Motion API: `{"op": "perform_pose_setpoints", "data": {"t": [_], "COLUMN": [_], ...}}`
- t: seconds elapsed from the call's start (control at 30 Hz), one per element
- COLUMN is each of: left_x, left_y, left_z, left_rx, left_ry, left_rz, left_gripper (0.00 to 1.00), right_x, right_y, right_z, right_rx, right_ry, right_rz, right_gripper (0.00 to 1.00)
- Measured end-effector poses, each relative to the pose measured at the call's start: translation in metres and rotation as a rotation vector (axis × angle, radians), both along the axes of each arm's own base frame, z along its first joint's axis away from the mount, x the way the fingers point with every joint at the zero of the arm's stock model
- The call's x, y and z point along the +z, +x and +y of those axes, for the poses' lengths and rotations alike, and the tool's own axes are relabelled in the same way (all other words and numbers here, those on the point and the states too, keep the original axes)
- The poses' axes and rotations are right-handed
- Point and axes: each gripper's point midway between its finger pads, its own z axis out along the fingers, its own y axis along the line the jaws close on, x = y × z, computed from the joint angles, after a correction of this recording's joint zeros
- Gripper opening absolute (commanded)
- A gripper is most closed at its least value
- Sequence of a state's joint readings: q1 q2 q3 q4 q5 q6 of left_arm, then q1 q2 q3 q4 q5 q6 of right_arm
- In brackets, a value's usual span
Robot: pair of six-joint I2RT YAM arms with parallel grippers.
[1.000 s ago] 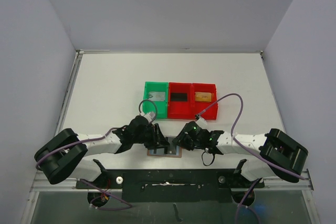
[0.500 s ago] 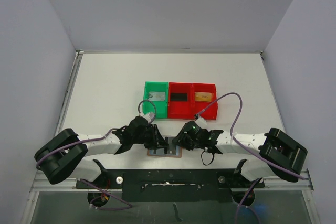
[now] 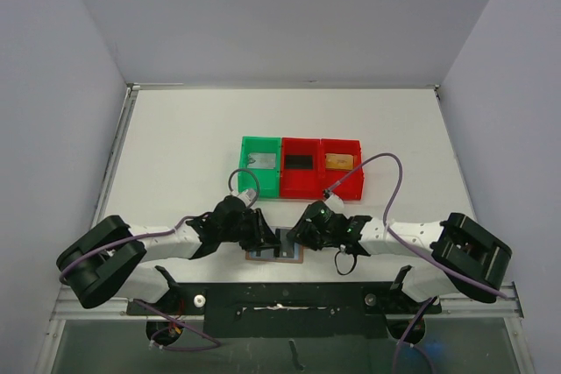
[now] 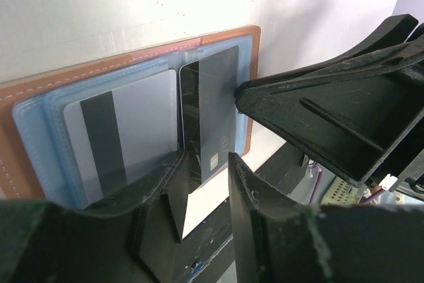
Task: Take the credit cards out of the card holder
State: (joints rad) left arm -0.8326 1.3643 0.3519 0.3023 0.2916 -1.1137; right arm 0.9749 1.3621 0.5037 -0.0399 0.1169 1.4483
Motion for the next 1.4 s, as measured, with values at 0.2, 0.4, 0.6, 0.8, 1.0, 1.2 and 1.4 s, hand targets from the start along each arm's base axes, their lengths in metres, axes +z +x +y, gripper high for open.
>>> {"op": "perform_pose_setpoints", "data": {"t": [0.2, 0.4, 0.6, 0.8, 1.0, 1.2, 1.4], "left_x": [0.002, 0.001, 0.002, 0.005, 0.008, 0.006, 0.006], "left_y": [0.000, -0.001, -0.001, 0.004, 0.009, 0.010, 0.010], "left_z": [-0.001, -0.005, -0.004, 0.004, 0.009, 0.009, 0.008], "left_rx": [-0.004, -0.038, -0.034, -0.007, 0.017, 0.017, 0.018], "left_ry": [0.003, 0.051, 0.074, 0.109, 0.126, 0.128, 0.124], "left_rz": [-0.007, -0.017, -0.035, -0.076, -0.105, -0.102, -0.102], "left_gripper": [0.39, 0.41, 0.43, 0.43, 0.44, 0.44, 0.44], "right_x": [0.000, -0.001, 0.000, 0.002, 0.005, 0.007, 0.000], "right_y": [0.002, 0.003, 0.003, 0.001, -0.003, 0.001, -0.006], "right_z": [0.003, 0.003, 0.003, -0.001, -0.017, -0.011, -0.003], "right_rx": [0.004, 0.001, -0.001, 0.015, 0.070, 0.143, 0.186], "right_ry": [-0.005, -0.008, -0.008, -0.019, -0.154, -0.214, -0.223], "right_rz": [0.002, 0.000, 0.001, -0.007, -0.011, -0.025, -0.017], "right_gripper": [0.30, 0.30, 0.30, 0.33, 0.27, 0.24, 0.25]}}
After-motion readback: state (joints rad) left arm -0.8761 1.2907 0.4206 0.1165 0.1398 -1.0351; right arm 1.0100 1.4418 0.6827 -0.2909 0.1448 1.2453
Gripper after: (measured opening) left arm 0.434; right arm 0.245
